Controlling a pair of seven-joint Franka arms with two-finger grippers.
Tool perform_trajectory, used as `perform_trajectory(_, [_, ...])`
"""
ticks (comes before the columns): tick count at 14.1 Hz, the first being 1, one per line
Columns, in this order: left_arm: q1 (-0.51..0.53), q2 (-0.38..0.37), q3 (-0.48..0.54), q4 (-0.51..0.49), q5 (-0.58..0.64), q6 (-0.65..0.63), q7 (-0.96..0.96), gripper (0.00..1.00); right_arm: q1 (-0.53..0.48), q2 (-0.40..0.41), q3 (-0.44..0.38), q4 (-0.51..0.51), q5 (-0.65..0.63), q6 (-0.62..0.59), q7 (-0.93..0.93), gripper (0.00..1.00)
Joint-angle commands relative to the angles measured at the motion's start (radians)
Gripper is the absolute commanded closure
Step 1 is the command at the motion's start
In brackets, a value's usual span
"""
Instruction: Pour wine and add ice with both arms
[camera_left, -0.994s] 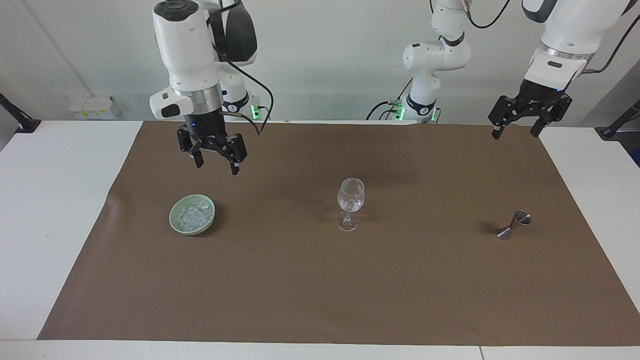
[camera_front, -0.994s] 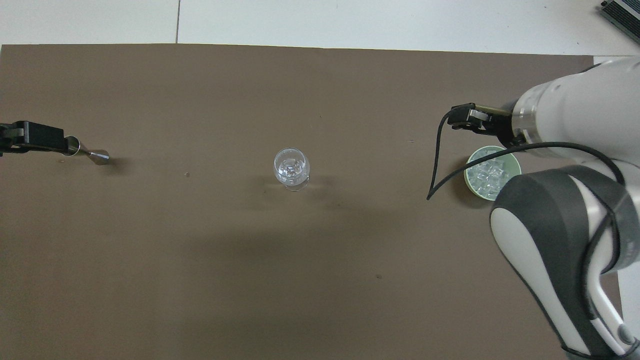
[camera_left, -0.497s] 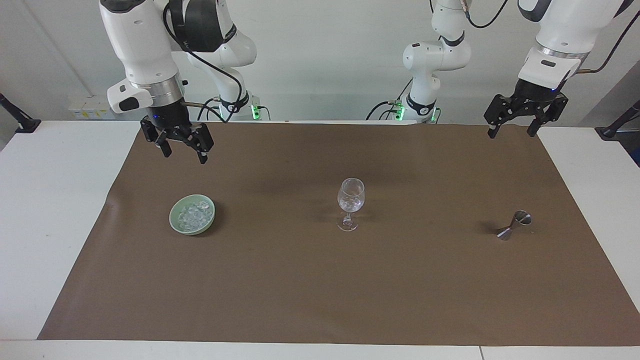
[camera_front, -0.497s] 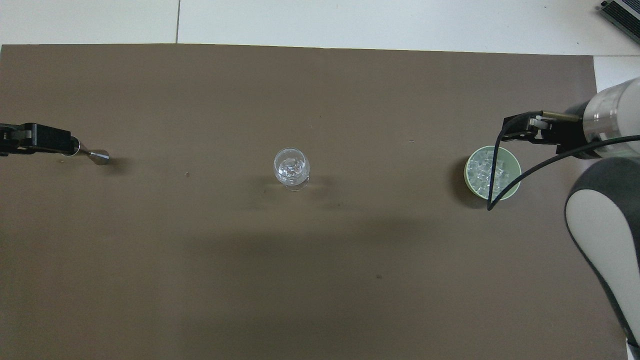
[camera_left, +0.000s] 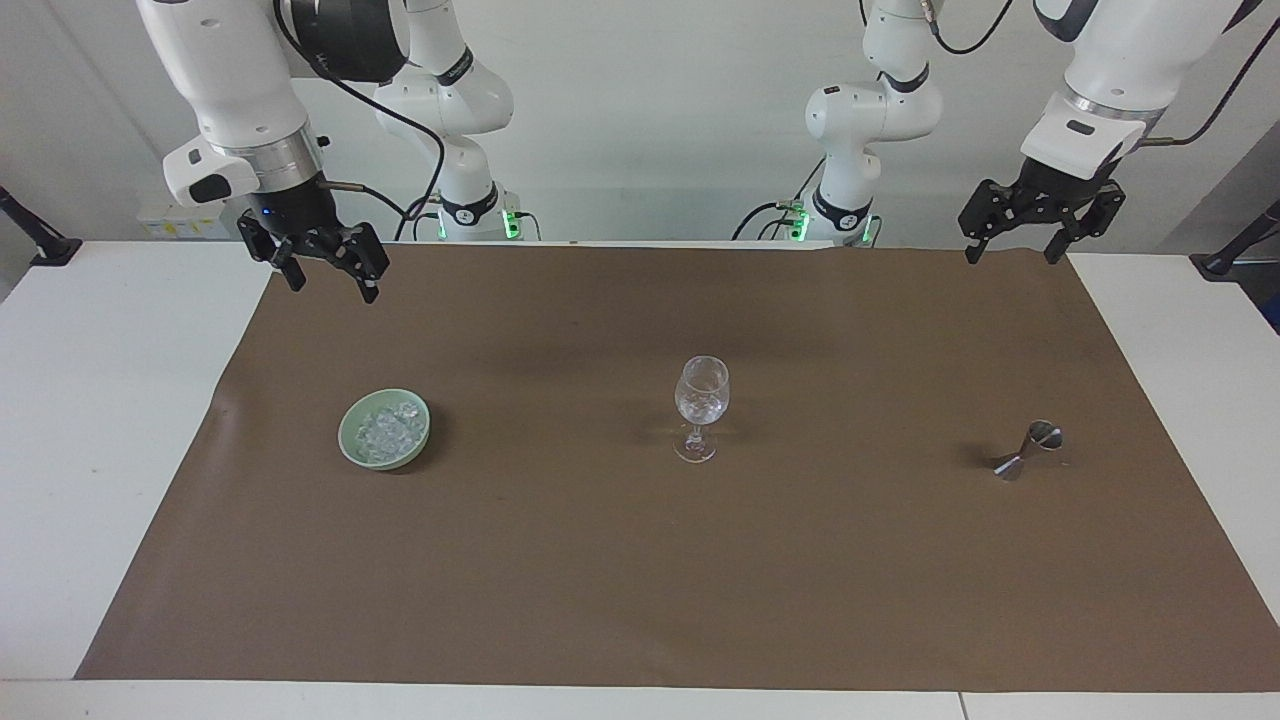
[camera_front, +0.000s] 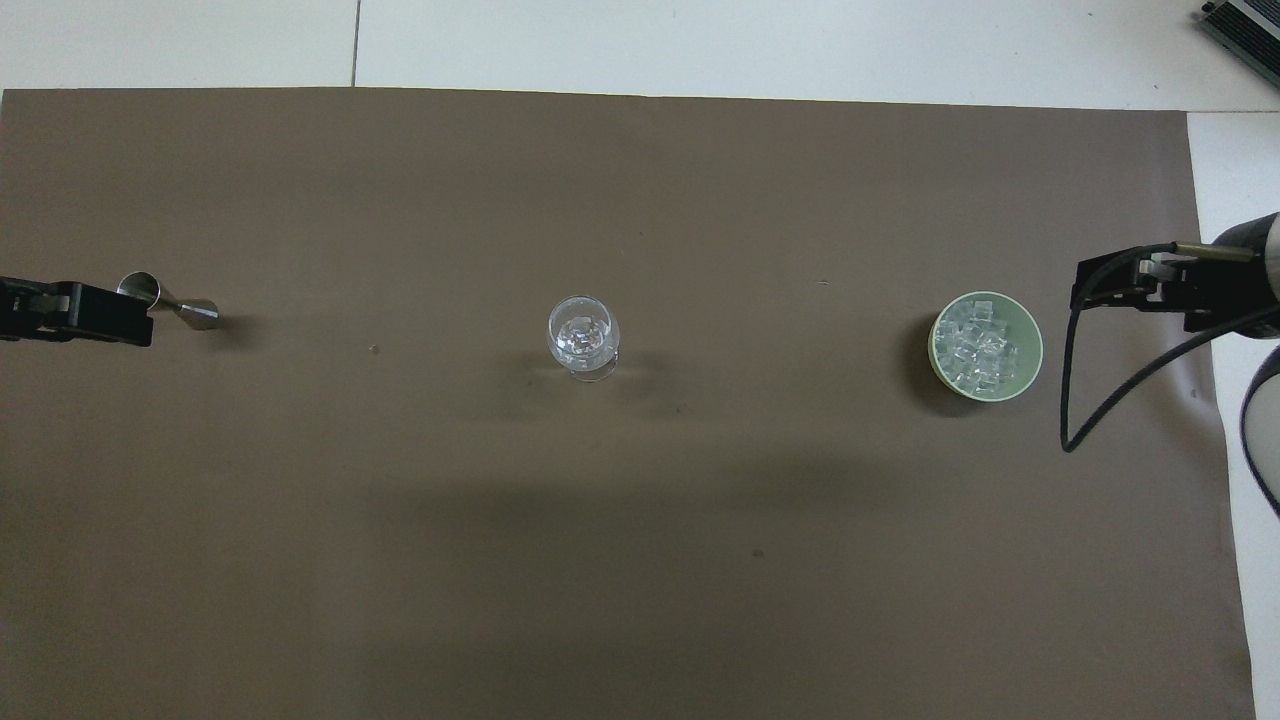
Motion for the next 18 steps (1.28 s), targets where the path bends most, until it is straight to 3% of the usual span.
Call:
perform_trajectory(1, [-0.040,-0.012,0.018,0.008,0.000,-0.038,0.017,0.00,-0.024,-0.010,-0.001,0.031,0.028,-0.044,-0.058,0.00])
perform_trajectory(7, [-0.086,-0.006,0.050,0.011,-0.011,-0.038,0.017,0.00,-0.026,-0.037,-0.008,0.023,0.029,-0.139,-0.070,0.00])
perform_trajectory(18, [-0.080,-0.007,0.066,0.006,-0.026,-0.025,0.017,0.00,-0.012,-0.047,0.002,0.014,0.028,-0.128,-0.058,0.00])
